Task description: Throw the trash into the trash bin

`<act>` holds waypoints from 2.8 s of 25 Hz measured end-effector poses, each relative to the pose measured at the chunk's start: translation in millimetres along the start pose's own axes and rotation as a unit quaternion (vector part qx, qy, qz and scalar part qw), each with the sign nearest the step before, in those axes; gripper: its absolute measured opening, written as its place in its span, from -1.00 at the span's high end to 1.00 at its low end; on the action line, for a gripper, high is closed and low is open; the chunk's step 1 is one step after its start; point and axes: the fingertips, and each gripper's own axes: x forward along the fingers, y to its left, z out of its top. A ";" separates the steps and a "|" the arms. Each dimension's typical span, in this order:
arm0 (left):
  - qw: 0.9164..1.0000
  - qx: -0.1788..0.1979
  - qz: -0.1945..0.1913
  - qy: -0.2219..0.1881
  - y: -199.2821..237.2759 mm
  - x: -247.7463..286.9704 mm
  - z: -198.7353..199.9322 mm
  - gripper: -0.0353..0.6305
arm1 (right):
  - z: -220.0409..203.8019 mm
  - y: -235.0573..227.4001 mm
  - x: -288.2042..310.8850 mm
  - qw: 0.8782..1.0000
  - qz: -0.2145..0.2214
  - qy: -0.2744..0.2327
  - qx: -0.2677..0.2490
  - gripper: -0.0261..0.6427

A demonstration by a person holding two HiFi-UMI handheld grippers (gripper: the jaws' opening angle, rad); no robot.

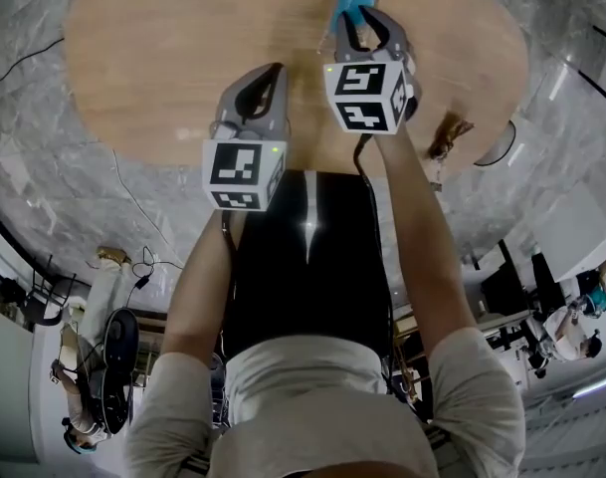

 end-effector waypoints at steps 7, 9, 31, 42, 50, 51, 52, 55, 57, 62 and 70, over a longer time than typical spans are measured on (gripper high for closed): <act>1.000 0.005 0.003 -0.002 2.2 -6.7 -0.6 0.84 | -15.5 0.6 20.9 0.999 0.011 0.043 -0.019 0.79; 1.000 0.005 0.002 -0.001 6.1 -7.5 -0.5 0.84 | -14.2 4.7 26.6 0.998 0.025 0.044 -0.025 0.86; 0.993 0.027 0.010 -0.114 -56.2 -180.8 152.2 0.84 | 153.2 45.4 -252.7 0.988 0.079 -0.132 0.020 0.88; 0.989 0.084 -0.014 -0.124 -110.2 -240.0 193.3 0.84 | 182.0 42.1 -372.0 0.986 0.028 -0.161 0.021 0.88; 0.983 0.103 -0.057 -0.144 -163.8 -240.5 223.3 0.84 | 171.7 -1.2 -426.7 0.982 -0.028 -0.181 0.047 0.88; 0.981 0.114 -0.062 -0.146 -173.3 -241.5 227.4 0.84 | 170.8 -5.4 -433.9 0.981 -0.034 -0.185 0.051 0.88; 0.978 0.127 -0.067 -0.150 -183.1 -244.5 231.9 0.84 | 169.9 -8.8 -442.5 0.979 -0.039 -0.192 0.055 0.88; 0.972 0.146 -0.081 -0.163 -224.5 -257.3 231.9 0.84 | 148.2 -18.5 -478.2 0.974 -0.052 -0.210 0.068 0.88; 0.970 0.152 -0.090 -0.166 -258.9 -257.9 226.6 0.84 | 122.4 -31.8 -501.8 0.972 -0.063 -0.214 0.078 0.88; 0.964 0.174 -0.114 -0.164 -341.1 -252.0 207.3 0.84 | 62.1 -67.5 -555.1 0.961 -0.095 -0.233 0.111 0.88; 0.951 0.218 -0.155 -0.152 -470.5 -258.1 152.6 0.84 | -49.2 -103.9 -643.8 0.941 -0.148 -0.257 0.161 0.88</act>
